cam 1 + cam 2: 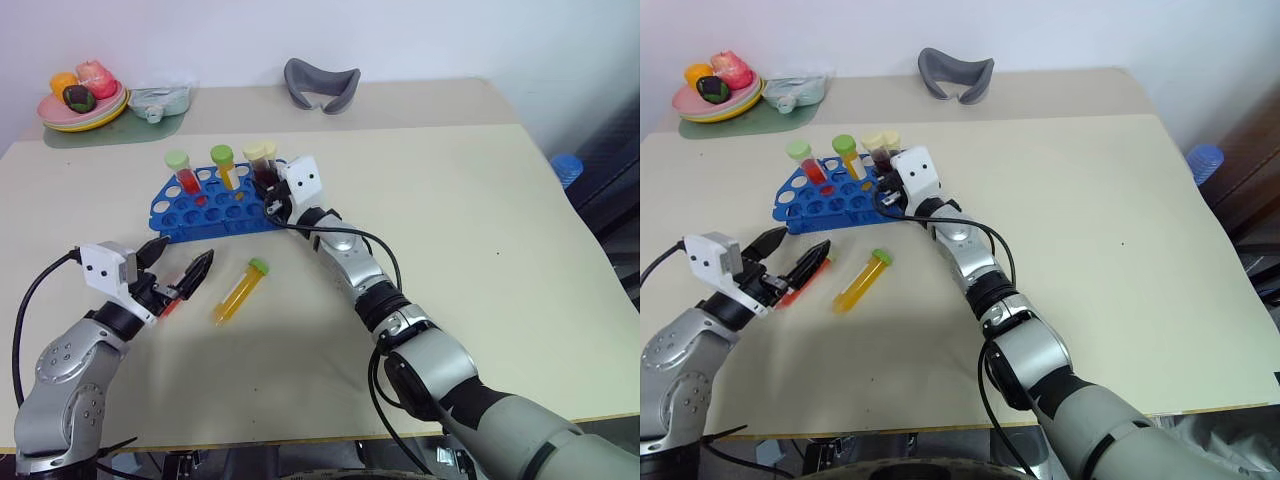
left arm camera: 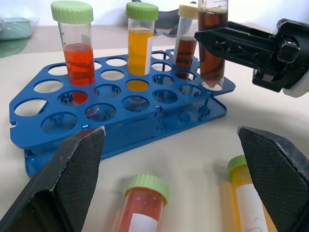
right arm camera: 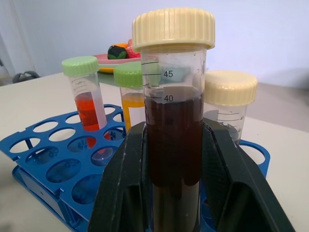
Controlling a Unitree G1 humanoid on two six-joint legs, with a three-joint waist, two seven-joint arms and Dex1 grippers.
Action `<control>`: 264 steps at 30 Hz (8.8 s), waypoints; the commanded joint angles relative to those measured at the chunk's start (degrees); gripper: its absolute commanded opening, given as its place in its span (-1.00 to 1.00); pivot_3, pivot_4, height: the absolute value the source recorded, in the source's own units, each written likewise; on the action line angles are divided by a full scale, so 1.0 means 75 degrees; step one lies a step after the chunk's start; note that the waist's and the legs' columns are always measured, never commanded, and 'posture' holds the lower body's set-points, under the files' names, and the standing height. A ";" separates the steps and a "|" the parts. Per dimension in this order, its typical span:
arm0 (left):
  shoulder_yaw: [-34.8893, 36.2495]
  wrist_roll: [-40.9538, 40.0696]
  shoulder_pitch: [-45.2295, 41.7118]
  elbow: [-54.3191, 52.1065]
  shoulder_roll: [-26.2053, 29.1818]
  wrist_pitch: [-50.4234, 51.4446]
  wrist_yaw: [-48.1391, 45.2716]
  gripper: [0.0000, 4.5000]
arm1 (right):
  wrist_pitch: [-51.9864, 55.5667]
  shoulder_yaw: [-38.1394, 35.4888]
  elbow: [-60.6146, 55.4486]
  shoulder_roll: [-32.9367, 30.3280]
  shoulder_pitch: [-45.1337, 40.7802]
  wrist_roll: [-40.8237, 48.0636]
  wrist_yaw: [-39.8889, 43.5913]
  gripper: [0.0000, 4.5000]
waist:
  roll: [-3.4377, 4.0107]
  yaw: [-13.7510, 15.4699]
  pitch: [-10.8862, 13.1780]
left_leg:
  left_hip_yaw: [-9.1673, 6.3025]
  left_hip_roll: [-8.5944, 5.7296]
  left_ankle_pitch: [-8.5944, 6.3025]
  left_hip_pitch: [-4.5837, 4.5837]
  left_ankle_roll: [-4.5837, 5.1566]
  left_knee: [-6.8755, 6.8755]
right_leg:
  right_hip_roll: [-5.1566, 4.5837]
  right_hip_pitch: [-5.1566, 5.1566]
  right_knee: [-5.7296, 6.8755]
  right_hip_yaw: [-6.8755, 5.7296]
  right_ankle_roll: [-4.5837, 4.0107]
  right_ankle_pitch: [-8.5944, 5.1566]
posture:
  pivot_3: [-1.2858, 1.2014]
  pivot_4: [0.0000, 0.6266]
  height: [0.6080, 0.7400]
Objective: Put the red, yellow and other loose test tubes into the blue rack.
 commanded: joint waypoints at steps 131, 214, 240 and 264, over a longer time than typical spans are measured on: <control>-0.3042 0.3215 -0.3971 0.3995 -0.1690 -0.4385 0.3207 -0.53 | 0.6080 -0.0531 -1.1299 -0.6441 0.5476 0.3213 0.4703 1.00 | -0.0033 0.0576 0.0011 | 0.0009 -0.0011 -0.0035 0.0070 0.0061 -0.0001 | -0.0007 0.0130 -0.0124 -0.0001 0.0009 -0.0001 | 0.03 -0.52 1.00; -0.0932 -0.0877 -0.2582 -0.0788 0.2944 0.4455 0.1270 0.99 | 0.5915 -0.0658 -1.0899 -0.6742 0.4932 0.3282 0.5215 1.00 | -0.0033 0.0534 0.0016 | -0.0002 -0.0006 -0.0038 0.0080 0.0066 -0.0003 | -0.0003 0.0135 -0.0111 -0.0004 0.0010 -0.0003 | 0.03 -0.52 1.00; -0.4584 -0.1306 -0.6334 0.1269 0.4524 0.9551 0.0748 0.99 | 0.5781 -0.0240 -1.1106 -0.6530 0.5027 0.3212 0.5226 1.00 | -0.0033 0.0358 0.0021 | -0.0005 -0.0006 -0.0039 0.0069 0.0067 -0.0004 | 0.0001 0.0120 -0.0103 -0.0005 0.0009 -0.0006 | 0.03 -0.52 1.00; -0.5383 0.0419 -0.6346 0.2241 0.4207 0.8614 -0.0380 -0.23 | 0.5784 -0.0064 -1.1150 -0.6417 0.5000 0.3223 0.5053 1.00 | -0.0016 0.0360 0.0011 | -0.0005 -0.0008 -0.0038 0.0078 0.0068 0.0002 | 0.0001 0.0126 -0.0092 -0.0005 0.0009 -0.0006 | 0.03 -0.52 1.00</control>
